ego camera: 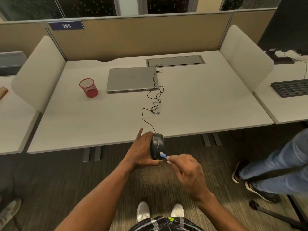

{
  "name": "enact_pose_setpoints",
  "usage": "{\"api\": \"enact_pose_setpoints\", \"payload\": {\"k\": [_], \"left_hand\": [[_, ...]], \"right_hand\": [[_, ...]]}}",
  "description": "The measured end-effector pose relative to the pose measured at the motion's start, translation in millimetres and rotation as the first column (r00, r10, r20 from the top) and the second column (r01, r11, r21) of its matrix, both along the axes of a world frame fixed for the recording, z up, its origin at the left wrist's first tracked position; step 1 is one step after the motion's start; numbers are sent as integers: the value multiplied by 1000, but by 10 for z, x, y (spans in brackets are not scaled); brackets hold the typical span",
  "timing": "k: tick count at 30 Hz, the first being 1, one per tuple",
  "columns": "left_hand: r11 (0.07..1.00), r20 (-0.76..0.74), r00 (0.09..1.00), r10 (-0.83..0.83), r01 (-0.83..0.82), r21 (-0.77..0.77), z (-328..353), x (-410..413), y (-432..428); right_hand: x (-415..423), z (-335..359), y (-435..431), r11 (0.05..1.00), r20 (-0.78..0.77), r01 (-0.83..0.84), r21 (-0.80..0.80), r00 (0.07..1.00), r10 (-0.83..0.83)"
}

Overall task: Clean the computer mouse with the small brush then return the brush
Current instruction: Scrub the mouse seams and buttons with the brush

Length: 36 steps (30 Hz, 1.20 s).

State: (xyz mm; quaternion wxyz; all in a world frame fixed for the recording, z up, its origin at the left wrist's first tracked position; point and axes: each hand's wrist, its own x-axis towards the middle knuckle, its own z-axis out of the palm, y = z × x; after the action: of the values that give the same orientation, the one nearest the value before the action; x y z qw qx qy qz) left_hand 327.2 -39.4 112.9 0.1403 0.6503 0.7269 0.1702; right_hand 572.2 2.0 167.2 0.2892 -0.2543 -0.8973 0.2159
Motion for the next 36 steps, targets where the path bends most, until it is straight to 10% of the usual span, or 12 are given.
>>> {"api": "enact_pose_setpoints", "payload": {"k": [36], "left_hand": [[1000,73,997,16,-16,-6,-12,42,17]], "right_hand": [[-37,-3,-9,966,-52,27,-256,998,-42]]}}
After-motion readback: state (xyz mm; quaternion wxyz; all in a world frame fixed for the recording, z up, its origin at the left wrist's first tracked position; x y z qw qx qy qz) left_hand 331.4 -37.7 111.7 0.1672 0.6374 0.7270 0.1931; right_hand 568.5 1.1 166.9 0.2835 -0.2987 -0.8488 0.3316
